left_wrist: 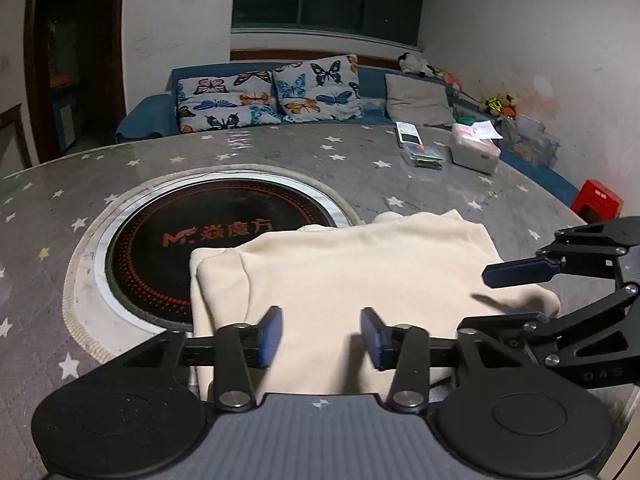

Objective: Fold clothes

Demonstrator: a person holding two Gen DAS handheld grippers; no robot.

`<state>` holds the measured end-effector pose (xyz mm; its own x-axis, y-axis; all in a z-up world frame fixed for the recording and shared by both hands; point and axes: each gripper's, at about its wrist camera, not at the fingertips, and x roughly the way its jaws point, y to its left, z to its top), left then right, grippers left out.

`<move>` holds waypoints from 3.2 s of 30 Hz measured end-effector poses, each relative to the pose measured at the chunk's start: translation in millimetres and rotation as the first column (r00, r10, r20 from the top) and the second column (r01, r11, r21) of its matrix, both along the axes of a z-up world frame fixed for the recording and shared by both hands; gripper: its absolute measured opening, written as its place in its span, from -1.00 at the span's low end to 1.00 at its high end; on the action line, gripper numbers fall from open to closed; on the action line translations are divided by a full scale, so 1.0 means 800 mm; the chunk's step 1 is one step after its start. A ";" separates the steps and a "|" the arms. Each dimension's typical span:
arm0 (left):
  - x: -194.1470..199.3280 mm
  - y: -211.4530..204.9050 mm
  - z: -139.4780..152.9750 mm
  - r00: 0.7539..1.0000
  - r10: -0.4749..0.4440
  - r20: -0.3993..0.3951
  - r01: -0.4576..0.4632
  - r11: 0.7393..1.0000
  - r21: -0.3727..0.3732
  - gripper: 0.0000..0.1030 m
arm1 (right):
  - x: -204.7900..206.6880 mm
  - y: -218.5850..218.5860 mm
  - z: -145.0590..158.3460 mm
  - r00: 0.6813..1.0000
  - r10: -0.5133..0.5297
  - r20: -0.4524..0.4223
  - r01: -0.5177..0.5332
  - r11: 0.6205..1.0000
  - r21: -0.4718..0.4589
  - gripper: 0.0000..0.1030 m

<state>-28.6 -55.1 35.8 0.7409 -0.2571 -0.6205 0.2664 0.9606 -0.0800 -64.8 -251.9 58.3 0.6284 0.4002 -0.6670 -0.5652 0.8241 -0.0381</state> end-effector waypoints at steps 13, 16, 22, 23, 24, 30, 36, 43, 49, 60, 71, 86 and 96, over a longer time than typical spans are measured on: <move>-0.016 -0.004 0.011 0.999 0.037 0.027 -0.037 0.999 0.003 0.52 | -0.016 -0.013 0.006 0.993 -0.108 0.036 0.107 0.993 0.042 0.59; -0.021 -0.007 0.014 0.999 0.031 0.036 -0.031 1.000 0.005 0.61 | -0.020 -0.016 0.006 0.991 -0.131 0.038 0.129 0.990 0.057 0.68; -0.030 -0.012 0.017 0.998 0.020 0.053 -0.020 1.000 0.007 0.75 | -0.027 -0.024 0.006 0.983 -0.180 0.039 0.176 0.981 0.085 0.88; -0.031 -0.013 0.018 0.998 0.020 0.054 -0.020 1.000 0.007 0.76 | -0.028 -0.024 0.006 0.981 -0.189 0.037 0.185 0.979 0.089 0.91; -0.033 -0.014 0.018 0.998 0.019 0.055 -0.019 1.000 0.007 0.77 | -0.030 -0.025 0.006 0.980 -0.194 0.037 0.190 0.977 0.095 0.95; -0.042 -0.018 0.023 0.998 0.010 0.068 -0.011 1.000 0.006 0.86 | -0.040 -0.028 0.007 0.974 -0.219 0.050 0.212 0.970 0.115 1.00; -0.050 -0.020 0.028 0.996 0.019 0.082 -0.020 1.000 0.011 0.92 | -0.047 -0.031 0.008 0.967 -0.252 0.046 0.244 0.962 0.124 1.00; -0.061 -0.019 0.033 0.995 0.035 0.096 -0.035 0.999 0.003 1.00 | -0.058 -0.035 0.010 0.962 -0.267 0.056 0.256 0.954 0.158 1.00; -0.069 -0.018 0.034 0.993 0.032 0.109 -0.032 0.999 -0.005 1.00 | -0.070 -0.036 0.011 0.954 -0.293 0.069 0.280 0.947 0.161 1.00; -0.084 -0.007 0.034 0.992 0.036 0.117 -0.033 0.999 -0.024 1.00 | -0.093 -0.045 0.014 0.917 -0.385 0.105 0.359 0.911 0.201 1.00; -0.107 0.002 0.039 0.988 0.090 0.126 -0.087 0.996 -0.030 1.00 | -0.120 -0.055 0.020 0.898 -0.422 0.126 0.390 0.894 0.219 1.00; -0.113 0.003 0.033 0.971 0.215 0.100 -0.217 0.976 0.009 1.00 | -0.098 -0.055 0.001 0.931 -0.363 0.043 0.344 0.909 0.238 1.00; -0.102 -0.014 0.040 0.978 0.177 0.105 -0.182 0.983 0.037 1.00 | -0.090 -0.063 -0.001 0.931 -0.362 0.037 0.340 0.902 0.265 1.00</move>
